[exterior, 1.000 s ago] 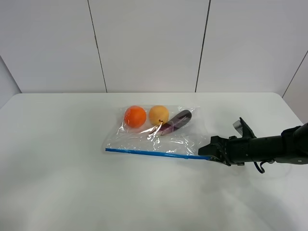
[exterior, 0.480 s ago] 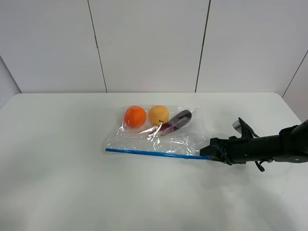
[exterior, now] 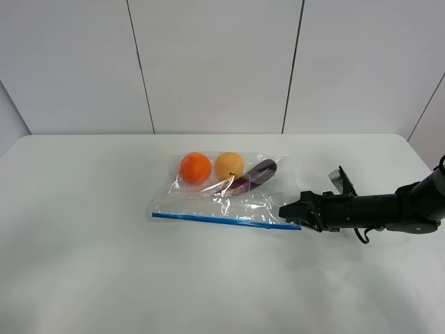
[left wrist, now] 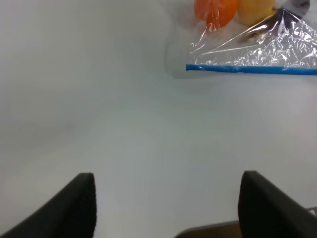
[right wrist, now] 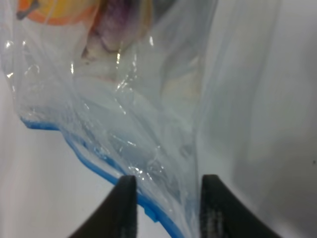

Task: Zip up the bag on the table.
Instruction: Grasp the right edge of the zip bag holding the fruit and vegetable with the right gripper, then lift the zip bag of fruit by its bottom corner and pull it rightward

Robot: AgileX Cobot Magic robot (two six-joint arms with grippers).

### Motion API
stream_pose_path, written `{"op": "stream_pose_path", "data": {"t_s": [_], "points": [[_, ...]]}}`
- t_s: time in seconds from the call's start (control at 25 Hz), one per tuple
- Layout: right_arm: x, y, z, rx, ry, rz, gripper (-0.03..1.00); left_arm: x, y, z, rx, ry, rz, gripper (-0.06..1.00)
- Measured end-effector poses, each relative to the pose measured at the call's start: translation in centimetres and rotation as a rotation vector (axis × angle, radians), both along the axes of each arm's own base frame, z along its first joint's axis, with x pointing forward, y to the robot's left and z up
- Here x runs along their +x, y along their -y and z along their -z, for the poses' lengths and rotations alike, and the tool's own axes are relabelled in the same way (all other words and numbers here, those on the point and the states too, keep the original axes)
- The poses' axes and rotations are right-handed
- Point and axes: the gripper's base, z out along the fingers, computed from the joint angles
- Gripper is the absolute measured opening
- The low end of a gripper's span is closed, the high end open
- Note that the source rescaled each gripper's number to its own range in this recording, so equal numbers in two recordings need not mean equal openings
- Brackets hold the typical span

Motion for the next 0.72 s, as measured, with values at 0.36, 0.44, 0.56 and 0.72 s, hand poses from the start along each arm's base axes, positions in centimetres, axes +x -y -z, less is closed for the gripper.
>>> {"op": "stream_pose_path", "data": {"t_s": [0.36,0.44,0.56,0.72], "points": [[-0.04,-0.17,-0.02,0.039,-0.013,0.005,0.0,0.0,0.0,0.0,0.0,0.0,0.0,0.94],[-0.1,-0.25,-0.03,0.05,-0.015,-0.002,0.0,0.0,0.0,0.0,-0.001,0.0,0.0,0.94],[-0.4,-0.45,-0.12,0.066,-0.021,-0.041,0.0,0.0,0.0,0.0,-0.001,0.0,0.0,0.94],[-0.77,-0.53,-0.39,0.054,-0.029,-0.087,0.0,-0.13,0.5,-0.23,0.015,0.023,0.073,0.94]]}}
